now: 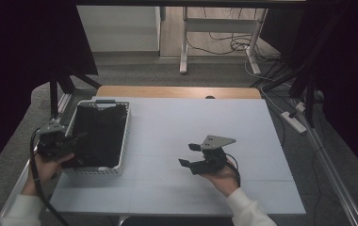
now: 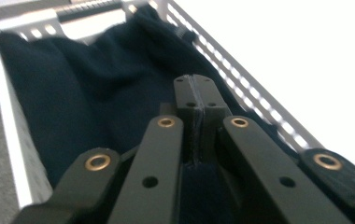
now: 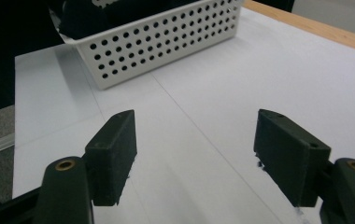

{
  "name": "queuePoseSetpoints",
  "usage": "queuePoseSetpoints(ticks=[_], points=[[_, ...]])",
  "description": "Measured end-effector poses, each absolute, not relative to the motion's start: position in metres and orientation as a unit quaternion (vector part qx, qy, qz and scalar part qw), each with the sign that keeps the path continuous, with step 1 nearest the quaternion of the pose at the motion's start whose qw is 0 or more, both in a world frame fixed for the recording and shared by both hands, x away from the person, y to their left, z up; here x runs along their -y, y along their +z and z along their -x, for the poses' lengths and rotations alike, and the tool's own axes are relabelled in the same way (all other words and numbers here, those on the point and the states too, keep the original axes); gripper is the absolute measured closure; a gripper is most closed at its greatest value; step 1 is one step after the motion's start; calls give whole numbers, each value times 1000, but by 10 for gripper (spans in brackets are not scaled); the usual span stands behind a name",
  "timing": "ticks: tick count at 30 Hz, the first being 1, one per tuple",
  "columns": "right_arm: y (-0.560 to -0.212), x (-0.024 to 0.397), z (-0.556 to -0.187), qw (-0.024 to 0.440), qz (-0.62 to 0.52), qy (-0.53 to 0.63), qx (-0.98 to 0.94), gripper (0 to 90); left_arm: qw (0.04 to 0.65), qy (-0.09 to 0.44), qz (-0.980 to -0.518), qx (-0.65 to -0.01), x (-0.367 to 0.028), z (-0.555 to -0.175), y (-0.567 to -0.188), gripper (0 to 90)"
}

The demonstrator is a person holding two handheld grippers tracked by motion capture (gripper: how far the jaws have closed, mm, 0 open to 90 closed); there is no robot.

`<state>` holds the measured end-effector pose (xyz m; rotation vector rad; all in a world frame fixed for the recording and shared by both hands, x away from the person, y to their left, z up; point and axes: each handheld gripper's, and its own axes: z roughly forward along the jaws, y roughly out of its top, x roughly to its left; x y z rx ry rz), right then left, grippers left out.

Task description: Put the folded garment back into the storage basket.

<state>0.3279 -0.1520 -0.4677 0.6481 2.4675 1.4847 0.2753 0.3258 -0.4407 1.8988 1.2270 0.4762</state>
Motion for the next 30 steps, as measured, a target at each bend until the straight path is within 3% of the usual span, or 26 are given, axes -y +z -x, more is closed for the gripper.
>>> queuePoseSetpoints(ticks=[6, 16, 20, 30], points=[[-473, 177, -320, 101, -234, 495, -831, 297, 386, 188, -762, -485, -323, -247, -445, 882], [-477, 205, -314, 111, -254, 490, -826, 297, 335, 169, -760, -530, -333, -254, -479, 883], [-477, 213, -313, 116, -263, 490, -823, 297, 347, 166, -751, -536, -336, -252, -483, 883], [-476, 230, -309, 132, -264, 486, -822, 295, 402, 226, -731, -503, -309, -243, -459, 883]])
